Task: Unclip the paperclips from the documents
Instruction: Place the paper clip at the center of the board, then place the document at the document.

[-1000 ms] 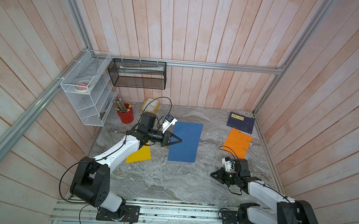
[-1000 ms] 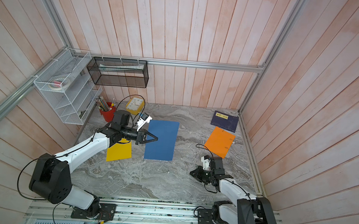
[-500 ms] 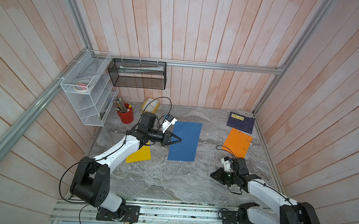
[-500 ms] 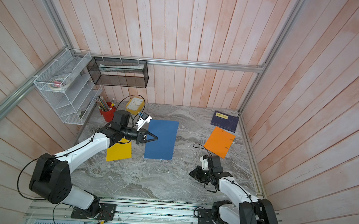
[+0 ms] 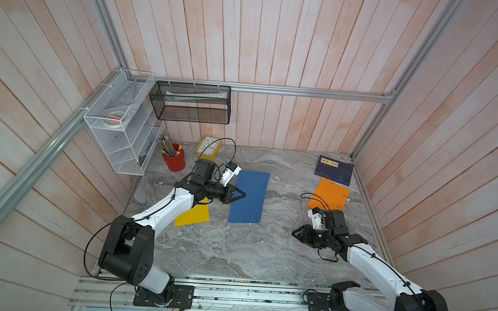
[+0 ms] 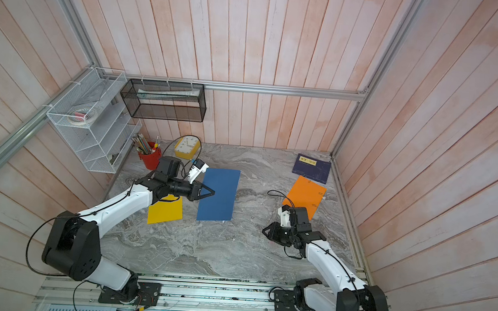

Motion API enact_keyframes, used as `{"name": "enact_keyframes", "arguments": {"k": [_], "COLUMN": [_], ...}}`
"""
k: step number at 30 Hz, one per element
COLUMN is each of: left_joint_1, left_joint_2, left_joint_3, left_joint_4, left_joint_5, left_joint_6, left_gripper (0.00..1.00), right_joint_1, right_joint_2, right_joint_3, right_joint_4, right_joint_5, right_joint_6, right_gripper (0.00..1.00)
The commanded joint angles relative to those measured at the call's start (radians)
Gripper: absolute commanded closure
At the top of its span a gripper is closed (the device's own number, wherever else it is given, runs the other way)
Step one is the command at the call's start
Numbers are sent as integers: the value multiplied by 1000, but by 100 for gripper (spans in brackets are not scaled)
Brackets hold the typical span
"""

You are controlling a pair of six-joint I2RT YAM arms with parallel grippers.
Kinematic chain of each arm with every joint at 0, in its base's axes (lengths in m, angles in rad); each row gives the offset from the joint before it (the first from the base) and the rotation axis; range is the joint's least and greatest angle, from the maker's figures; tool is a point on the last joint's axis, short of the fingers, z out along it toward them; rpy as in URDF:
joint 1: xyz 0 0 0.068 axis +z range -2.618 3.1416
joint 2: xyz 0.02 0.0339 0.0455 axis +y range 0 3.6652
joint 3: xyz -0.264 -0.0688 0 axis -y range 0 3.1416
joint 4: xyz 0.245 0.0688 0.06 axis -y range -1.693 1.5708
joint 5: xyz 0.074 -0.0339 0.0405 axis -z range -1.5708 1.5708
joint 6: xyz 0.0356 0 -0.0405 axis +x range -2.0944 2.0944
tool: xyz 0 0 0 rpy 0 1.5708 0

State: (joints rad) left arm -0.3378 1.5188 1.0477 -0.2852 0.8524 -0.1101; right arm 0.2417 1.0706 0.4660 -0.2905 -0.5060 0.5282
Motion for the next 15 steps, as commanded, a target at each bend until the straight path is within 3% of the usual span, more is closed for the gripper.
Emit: {"name": "enact_keyframes", "arguments": {"k": [1, 6, 15], "left_joint_1": [23, 63, 167], "left_joint_2": [18, 66, 144], "left_joint_3": [-16, 0, -30], "left_joint_4": [-22, -73, -122], "left_joint_5": [-52, -109, -262], "left_joint_6": [-22, -35, -78], "left_gripper": [100, 100, 100], "right_joint_1": [7, 7, 16], "right_joint_2": [-9, -5, 0], "right_joint_3": [41, 77, 108], "right_joint_4": [-22, -12, -8], "right_joint_5": [-39, -73, -92], "right_joint_6": [-19, -22, -28], "right_gripper": [57, 48, 44]}}
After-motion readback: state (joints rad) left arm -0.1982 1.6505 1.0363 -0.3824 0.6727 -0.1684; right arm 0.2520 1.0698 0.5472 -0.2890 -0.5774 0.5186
